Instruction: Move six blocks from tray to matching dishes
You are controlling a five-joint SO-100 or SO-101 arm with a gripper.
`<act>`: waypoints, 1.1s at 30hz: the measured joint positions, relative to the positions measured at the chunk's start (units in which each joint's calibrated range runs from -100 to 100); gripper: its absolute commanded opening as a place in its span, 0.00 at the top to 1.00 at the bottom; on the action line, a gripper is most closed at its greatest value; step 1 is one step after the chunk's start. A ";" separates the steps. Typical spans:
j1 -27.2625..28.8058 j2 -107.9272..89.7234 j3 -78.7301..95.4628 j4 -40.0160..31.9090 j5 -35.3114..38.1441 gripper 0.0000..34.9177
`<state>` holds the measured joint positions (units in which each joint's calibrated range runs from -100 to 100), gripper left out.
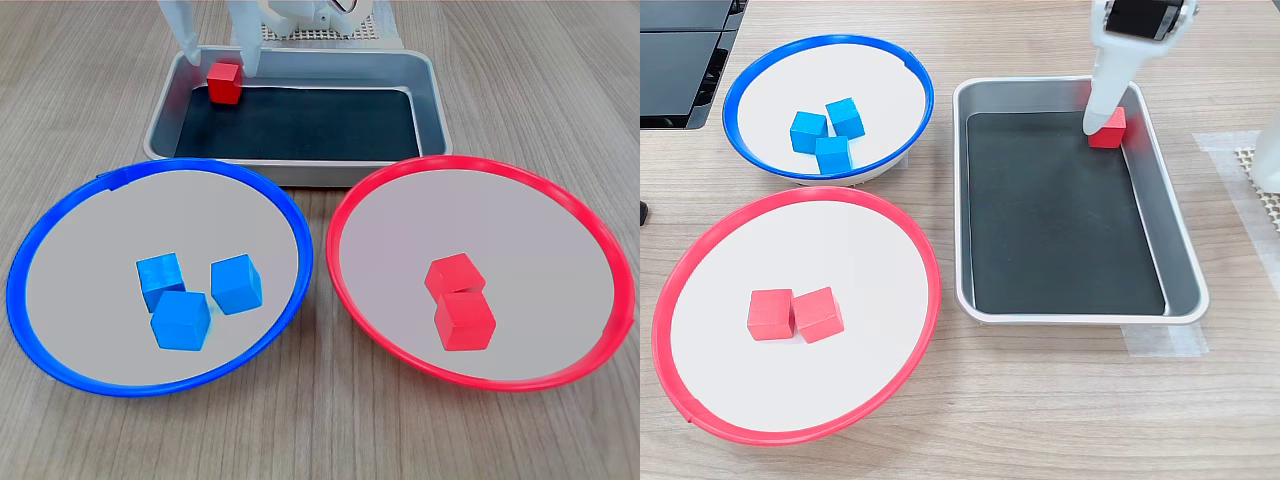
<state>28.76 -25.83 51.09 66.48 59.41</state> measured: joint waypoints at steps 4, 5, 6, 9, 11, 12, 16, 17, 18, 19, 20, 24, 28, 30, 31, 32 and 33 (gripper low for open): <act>1.77 -0.09 1.18 -0.33 1.51 0.52; 1.77 -0.17 2.00 -1.47 1.95 0.52; 2.12 -0.43 2.72 -1.63 2.20 0.52; 3.10 -0.94 4.81 -2.94 2.34 0.53; 2.57 -0.94 6.08 -4.16 2.34 0.53; 2.74 -0.94 6.53 -4.65 2.34 0.53; 2.39 -1.02 8.62 -6.12 2.34 0.68; 1.95 -1.02 9.26 -6.44 2.34 0.77; 1.86 -1.11 9.71 -6.36 2.39 0.91; 1.86 -1.11 10.44 -7.34 2.44 0.99; 1.50 -1.11 11.07 -8.48 2.44 0.99; -1.24 -1.62 11.43 -9.79 1.56 1.00; -14.78 -0.68 0.73 -5.38 -9.04 1.00; -20.27 2.30 -6.17 -3.34 -14.85 1.00; -23.54 4.52 -10.62 -2.77 -18.12 1.00; -28.32 7.59 -16.70 -2.04 -22.47 1.00; -31.59 10.49 -22.32 -1.31 -26.32 1.00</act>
<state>-2.83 -15.35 28.77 65.17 33.09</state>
